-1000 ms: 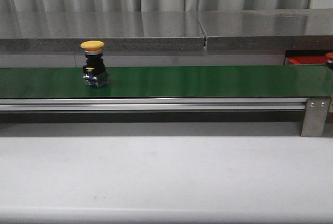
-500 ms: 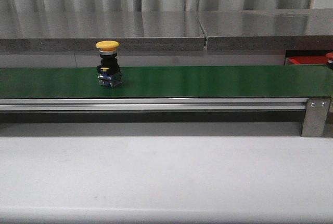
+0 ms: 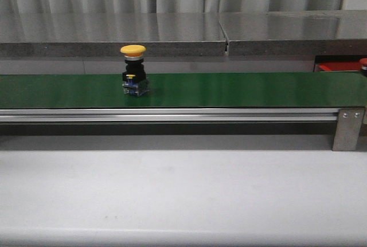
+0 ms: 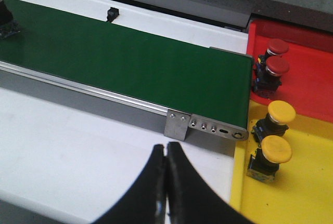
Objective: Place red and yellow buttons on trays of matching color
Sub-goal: 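Place the red button on the belt and open the left gripper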
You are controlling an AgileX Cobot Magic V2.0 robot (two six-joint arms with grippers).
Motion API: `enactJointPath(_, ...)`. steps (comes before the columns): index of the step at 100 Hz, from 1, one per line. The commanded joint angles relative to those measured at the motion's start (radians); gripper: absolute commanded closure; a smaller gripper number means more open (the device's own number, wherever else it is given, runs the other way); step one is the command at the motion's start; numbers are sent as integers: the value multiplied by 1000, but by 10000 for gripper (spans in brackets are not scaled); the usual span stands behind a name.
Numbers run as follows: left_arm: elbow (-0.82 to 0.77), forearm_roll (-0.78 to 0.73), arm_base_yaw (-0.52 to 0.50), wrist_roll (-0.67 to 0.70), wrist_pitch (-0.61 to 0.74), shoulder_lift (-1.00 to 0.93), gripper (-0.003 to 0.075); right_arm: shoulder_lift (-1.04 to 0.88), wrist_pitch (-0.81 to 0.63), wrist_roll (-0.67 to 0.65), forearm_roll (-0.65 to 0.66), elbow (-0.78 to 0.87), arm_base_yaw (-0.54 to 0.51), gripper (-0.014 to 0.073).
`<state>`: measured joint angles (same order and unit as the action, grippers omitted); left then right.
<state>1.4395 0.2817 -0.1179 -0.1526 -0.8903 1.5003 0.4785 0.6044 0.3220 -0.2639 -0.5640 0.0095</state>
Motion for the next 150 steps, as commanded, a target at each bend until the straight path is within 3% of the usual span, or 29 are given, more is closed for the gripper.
enactJointPath(1,9,26,51,-10,38,-68,741,2,-67,6,-11,-25,1,711)
enactJointPath(34,-116,26,241,-29,74,-202,741,2,-67,6,-12,-25,1,711)
enactJointPath(58,-259,26,317,-29,157,-370,741,2,-67,6,-12,-25,1,711)
enactJointPath(119,-587,26,327,-29,185,-844,741,2,-67,6,-16,-25,1,711)
enactJointPath(150,-650,26,327,-29,157,-966,741,68,-63,6,-19,-62,22,711)
